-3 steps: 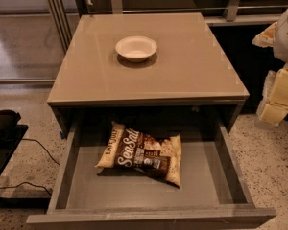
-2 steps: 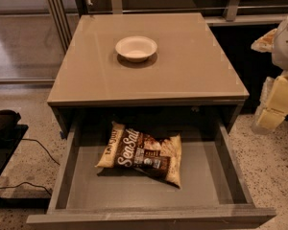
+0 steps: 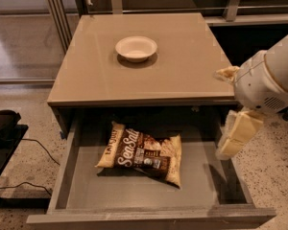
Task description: Pick brown chip bag from top drawer and place on counter
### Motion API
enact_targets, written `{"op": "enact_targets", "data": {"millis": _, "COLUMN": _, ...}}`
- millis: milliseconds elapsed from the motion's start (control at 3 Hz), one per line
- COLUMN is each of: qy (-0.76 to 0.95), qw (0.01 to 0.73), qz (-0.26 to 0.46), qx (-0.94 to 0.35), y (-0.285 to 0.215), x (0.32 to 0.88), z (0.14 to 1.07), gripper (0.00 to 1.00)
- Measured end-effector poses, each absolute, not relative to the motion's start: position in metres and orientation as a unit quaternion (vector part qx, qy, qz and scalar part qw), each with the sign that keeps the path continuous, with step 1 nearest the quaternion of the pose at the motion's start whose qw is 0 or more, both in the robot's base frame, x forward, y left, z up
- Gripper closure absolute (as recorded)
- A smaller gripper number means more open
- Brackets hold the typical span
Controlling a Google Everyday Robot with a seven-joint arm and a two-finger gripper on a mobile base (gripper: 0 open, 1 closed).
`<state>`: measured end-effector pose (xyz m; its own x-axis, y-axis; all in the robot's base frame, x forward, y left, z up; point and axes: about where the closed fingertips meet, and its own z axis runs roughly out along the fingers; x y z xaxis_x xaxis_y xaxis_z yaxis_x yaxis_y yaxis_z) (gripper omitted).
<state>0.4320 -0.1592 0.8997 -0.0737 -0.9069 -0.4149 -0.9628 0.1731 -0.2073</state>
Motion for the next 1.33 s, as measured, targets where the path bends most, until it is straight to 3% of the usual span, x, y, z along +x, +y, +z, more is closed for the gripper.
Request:
{"op": "enact_targets", "data": {"millis": 667, "qy": 0.716, "qw": 0.236, "qz": 0.084, "qx": -0.652, "y": -0.144, "x": 0.435, "z": 0.854, "gripper": 0.00}}
{"op": "enact_targets", "data": {"millis": 1333, "qy": 0.705, "qw": 0.267, "qz": 0.189, "qx": -0.630, "y": -0.098, "x": 0.436, "z": 0.759, "gripper": 0.00}}
